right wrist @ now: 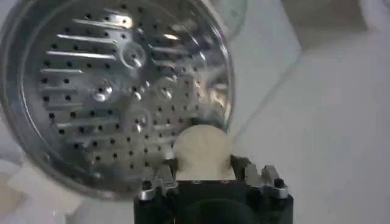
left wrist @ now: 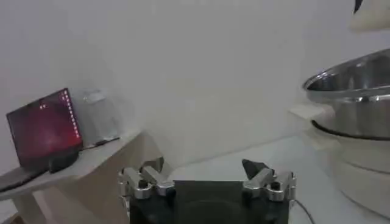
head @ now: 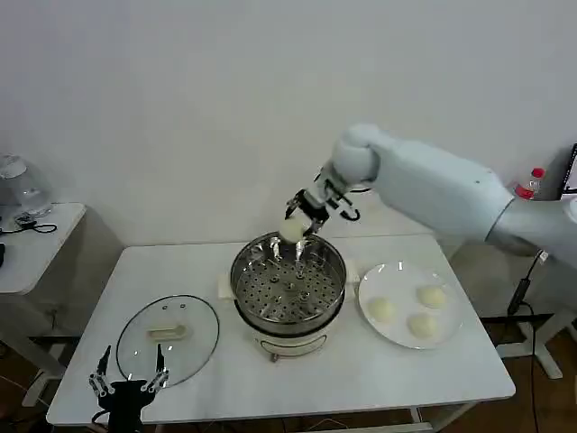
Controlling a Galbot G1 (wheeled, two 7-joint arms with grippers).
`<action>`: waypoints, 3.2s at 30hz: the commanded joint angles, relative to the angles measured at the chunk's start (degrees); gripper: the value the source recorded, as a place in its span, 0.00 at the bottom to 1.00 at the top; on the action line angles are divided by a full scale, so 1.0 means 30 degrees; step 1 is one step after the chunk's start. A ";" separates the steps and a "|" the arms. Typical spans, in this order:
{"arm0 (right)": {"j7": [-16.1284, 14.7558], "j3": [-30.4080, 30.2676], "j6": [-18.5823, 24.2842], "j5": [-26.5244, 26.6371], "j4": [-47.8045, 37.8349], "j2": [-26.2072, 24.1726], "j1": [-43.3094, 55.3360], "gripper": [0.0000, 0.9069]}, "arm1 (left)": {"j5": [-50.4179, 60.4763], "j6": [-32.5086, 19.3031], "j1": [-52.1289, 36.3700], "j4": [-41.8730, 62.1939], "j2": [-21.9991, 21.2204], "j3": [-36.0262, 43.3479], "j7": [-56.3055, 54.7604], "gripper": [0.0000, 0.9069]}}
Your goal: Take steamed baozi put them in steamer then cover it.
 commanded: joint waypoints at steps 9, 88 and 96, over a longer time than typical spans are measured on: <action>0.1895 -0.0369 0.4894 -0.5810 -0.3775 0.2341 -0.2036 0.68 | -0.0051 -0.0003 0.0165 -0.0189 -0.0130 -0.0214 -0.0040 1.00; 0.1185 0.3941 -0.7764 -0.0253 0.2321 -0.9420 -0.9288 1.00 | -0.0937 0.1119 -0.1255 -0.1136 0.1083 -0.0334 0.0739 1.00; 0.1267 0.4083 -0.7482 -0.0714 0.0774 -0.7882 -0.9388 1.00 | -0.0943 0.1127 -0.1345 -0.0876 0.1010 -0.0502 0.0738 1.00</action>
